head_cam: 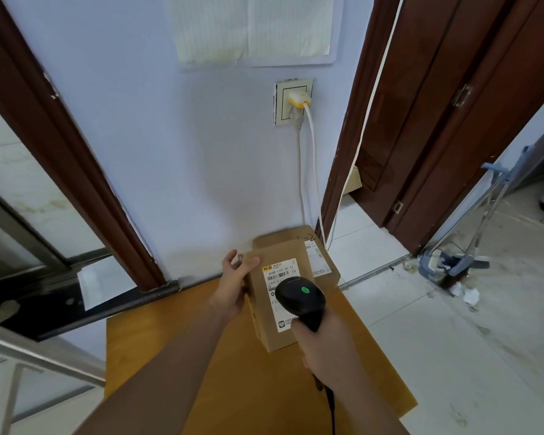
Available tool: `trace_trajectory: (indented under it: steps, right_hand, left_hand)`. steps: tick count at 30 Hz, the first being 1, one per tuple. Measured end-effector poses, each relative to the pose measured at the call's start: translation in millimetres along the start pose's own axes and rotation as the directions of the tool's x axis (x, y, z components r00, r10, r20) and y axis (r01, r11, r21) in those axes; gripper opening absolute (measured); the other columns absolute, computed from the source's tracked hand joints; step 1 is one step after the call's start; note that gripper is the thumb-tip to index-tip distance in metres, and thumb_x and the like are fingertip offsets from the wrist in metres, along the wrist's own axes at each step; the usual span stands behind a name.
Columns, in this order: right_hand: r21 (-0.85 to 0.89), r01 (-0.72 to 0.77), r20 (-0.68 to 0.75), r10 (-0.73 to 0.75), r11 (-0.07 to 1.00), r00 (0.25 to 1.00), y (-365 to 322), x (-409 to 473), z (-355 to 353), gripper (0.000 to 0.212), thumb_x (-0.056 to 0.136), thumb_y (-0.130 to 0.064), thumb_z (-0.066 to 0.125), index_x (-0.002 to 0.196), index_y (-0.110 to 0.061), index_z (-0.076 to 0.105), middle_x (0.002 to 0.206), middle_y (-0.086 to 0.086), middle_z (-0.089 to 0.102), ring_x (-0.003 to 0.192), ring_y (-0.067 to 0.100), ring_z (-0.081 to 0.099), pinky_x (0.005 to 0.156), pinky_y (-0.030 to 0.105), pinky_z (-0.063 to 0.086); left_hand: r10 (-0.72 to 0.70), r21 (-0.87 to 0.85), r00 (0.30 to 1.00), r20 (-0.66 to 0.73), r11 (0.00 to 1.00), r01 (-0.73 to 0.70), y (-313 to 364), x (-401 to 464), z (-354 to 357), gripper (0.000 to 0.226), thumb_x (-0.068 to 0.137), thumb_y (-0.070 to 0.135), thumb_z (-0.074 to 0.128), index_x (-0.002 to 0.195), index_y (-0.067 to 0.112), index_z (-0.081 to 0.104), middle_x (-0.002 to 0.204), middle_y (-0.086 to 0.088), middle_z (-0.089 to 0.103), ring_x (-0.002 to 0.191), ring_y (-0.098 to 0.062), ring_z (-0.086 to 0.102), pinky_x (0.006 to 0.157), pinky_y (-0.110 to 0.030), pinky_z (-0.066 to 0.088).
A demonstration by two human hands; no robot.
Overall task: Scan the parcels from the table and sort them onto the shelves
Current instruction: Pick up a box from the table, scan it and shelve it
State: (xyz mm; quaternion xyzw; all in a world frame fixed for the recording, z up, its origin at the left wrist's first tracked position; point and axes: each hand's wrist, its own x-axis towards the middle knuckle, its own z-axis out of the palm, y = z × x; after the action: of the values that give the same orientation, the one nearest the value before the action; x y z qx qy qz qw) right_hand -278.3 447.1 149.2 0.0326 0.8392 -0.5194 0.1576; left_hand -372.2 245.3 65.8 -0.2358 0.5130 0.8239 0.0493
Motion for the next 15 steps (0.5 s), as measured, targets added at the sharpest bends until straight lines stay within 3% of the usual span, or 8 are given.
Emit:
trace_trajectory:
  steps: [3, 5, 8, 12, 15]
  right_hand:
    - [0.001, -0.006, 0.001, 0.006, 1.000, 1.000, -7.3, -16.2, 3.0, 0.013, 0.090, -0.017, 0.066, 0.093, -0.024, 0.056, 0.056, -0.006, 0.055, 0.049, 0.005, 0.054, 0.052, 0.019, 0.049]
    - [-0.018, -0.001, 0.007, 0.001, 1.000, 1.000, -12.3, -29.5, 5.4, 0.014, 0.090, -0.017, 0.066, 0.096, -0.026, 0.057, 0.059, -0.005, 0.057, 0.051, 0.007, 0.056, 0.053, 0.022, 0.052]
    - [-0.053, -0.004, -0.003, 0.004, 0.999, 1.000, -17.3, -49.8, 9.7, 0.012, 0.089, -0.021, 0.065, 0.093, -0.028, 0.057, 0.066, -0.003, 0.061, 0.059, 0.012, 0.061, 0.062, 0.034, 0.059]
    - [-0.066, -0.001, -0.007, 0.000, 0.998, 1.000, -20.4, -76.8, 15.4, 0.014, 0.091, -0.022, 0.065, 0.092, -0.031, 0.055, 0.070, -0.004, 0.062, 0.060, 0.010, 0.061, 0.061, 0.026, 0.056]
    - [-0.068, 0.017, 0.042, -0.014, 0.998, 0.999, -18.4, -96.7, 19.4, 0.015, 0.089, -0.023, 0.066, 0.094, -0.032, 0.056, 0.071, -0.003, 0.064, 0.061, 0.010, 0.062, 0.064, 0.029, 0.058]
  left_hand:
    - [-0.010, -0.014, 1.000, -0.022, 1.000, 0.010, -1.3, -11.5, -13.2, 0.123, 0.054, 0.049, 0.098, 0.154, 0.011, 0.037, 0.139, -0.017, 0.062, 0.111, -0.025, 0.065, 0.070, -0.031, 0.060]
    - [-0.010, 0.005, 1.000, -0.006, 1.000, 0.010, -0.9, -24.4, -21.3, 0.114, 0.055, 0.053, 0.097, 0.147, 0.006, 0.049, 0.124, -0.017, 0.072, 0.103, -0.025, 0.071, 0.064, -0.028, 0.060]
    - [0.007, -0.001, 1.000, 0.016, 1.000, -0.007, -5.2, -38.4, -32.7, 0.088, 0.071, 0.050, 0.087, 0.141, 0.006, 0.056, 0.109, -0.013, 0.076, 0.098, -0.024, 0.074, 0.074, -0.033, 0.057]
    - [0.031, -0.029, 0.999, -0.019, 0.999, -0.032, -11.8, -58.5, -47.3, 0.098, 0.064, 0.056, 0.089, 0.143, 0.008, 0.055, 0.115, -0.016, 0.076, 0.101, -0.028, 0.074, 0.077, -0.036, 0.056]
    - [0.076, -0.047, 0.996, -0.057, 0.996, -0.078, -17.0, -82.4, -57.5, 0.082, 0.073, 0.048, 0.086, 0.139, 0.006, 0.058, 0.110, -0.015, 0.077, 0.095, -0.026, 0.075, 0.076, -0.034, 0.056]
